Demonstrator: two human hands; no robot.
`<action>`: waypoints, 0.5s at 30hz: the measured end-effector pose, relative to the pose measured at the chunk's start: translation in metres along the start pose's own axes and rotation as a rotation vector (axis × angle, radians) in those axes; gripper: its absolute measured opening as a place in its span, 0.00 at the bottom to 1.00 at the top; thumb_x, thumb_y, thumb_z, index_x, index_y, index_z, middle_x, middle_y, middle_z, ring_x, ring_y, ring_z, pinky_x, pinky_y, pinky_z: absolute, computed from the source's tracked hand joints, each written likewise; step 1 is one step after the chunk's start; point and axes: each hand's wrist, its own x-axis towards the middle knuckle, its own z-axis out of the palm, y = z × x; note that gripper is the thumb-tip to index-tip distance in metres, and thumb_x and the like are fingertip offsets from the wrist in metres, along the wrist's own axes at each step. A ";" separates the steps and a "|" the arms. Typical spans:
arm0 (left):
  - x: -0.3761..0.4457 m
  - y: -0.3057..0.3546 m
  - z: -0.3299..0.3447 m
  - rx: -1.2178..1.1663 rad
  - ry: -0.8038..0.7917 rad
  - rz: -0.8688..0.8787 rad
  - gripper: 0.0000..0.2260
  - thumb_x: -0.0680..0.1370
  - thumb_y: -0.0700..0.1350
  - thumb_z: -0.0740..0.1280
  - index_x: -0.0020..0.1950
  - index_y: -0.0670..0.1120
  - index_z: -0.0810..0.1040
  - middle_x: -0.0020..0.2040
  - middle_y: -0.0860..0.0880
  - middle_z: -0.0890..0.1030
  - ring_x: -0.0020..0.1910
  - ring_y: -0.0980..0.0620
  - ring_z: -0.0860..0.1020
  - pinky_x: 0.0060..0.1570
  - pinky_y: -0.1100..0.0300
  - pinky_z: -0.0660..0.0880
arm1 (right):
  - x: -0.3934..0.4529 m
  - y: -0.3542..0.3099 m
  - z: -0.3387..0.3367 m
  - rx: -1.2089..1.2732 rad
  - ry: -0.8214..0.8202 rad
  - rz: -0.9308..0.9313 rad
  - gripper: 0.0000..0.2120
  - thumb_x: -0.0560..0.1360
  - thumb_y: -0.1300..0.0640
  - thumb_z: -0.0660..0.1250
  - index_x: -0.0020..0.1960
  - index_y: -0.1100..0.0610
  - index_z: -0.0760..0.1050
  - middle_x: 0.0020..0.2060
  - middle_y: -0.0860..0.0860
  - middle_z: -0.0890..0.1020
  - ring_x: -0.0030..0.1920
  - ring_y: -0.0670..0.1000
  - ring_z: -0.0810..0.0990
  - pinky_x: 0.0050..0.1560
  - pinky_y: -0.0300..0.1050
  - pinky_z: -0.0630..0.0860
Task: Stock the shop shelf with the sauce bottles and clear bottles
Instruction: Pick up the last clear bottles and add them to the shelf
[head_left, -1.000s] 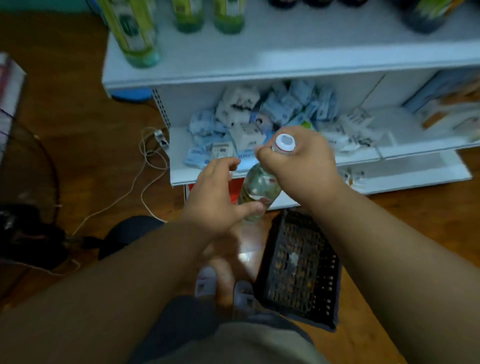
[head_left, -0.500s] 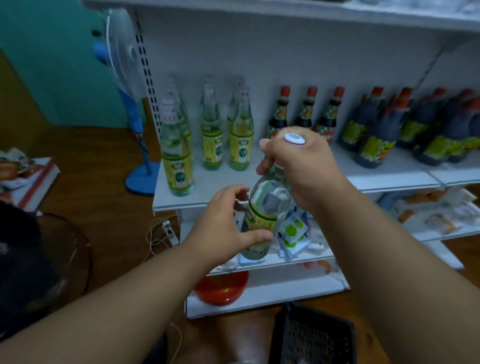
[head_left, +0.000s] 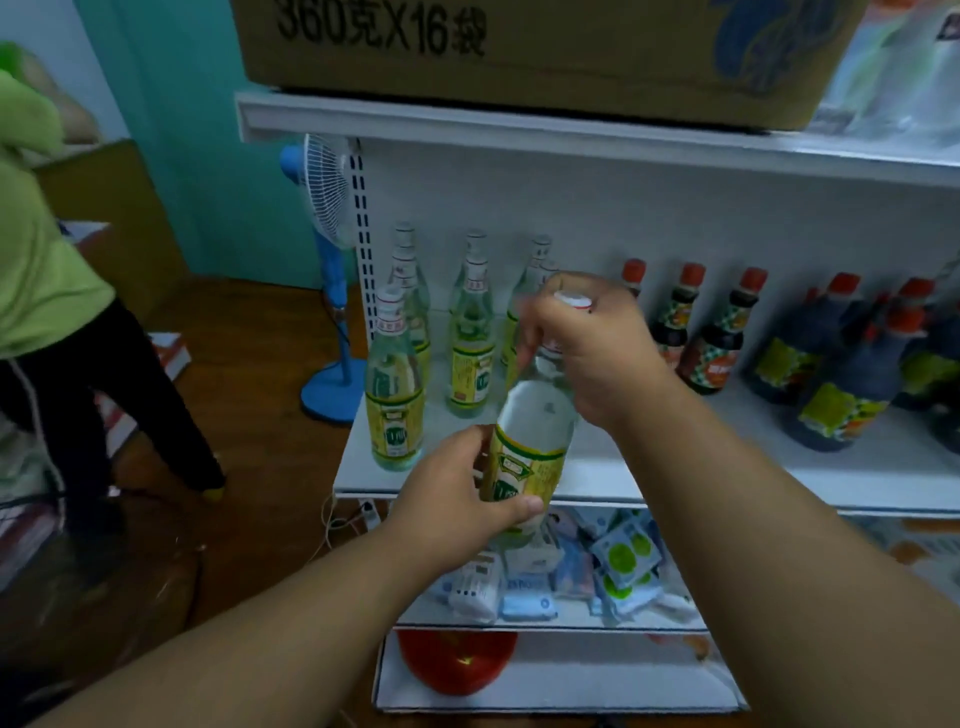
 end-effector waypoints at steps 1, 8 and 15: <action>0.006 -0.001 0.002 -0.004 0.033 -0.027 0.25 0.66 0.59 0.77 0.60 0.58 0.74 0.53 0.60 0.80 0.52 0.61 0.78 0.53 0.56 0.78 | 0.008 0.004 0.001 -0.005 -0.022 0.004 0.16 0.67 0.60 0.69 0.35 0.73 0.68 0.24 0.66 0.74 0.26 0.56 0.72 0.33 0.53 0.69; 0.040 -0.012 0.020 0.120 0.318 -0.214 0.24 0.65 0.59 0.77 0.56 0.52 0.75 0.49 0.54 0.80 0.48 0.54 0.77 0.42 0.61 0.72 | 0.042 0.037 0.017 -0.232 -0.071 0.093 0.14 0.73 0.50 0.73 0.35 0.56 0.74 0.30 0.55 0.83 0.26 0.46 0.72 0.32 0.42 0.69; 0.055 -0.027 0.027 0.100 0.350 -0.287 0.28 0.65 0.58 0.77 0.61 0.52 0.73 0.54 0.53 0.79 0.52 0.53 0.77 0.43 0.62 0.70 | 0.057 0.057 0.027 -0.221 -0.033 0.061 0.09 0.73 0.61 0.68 0.36 0.63 0.72 0.30 0.59 0.82 0.22 0.42 0.70 0.24 0.36 0.65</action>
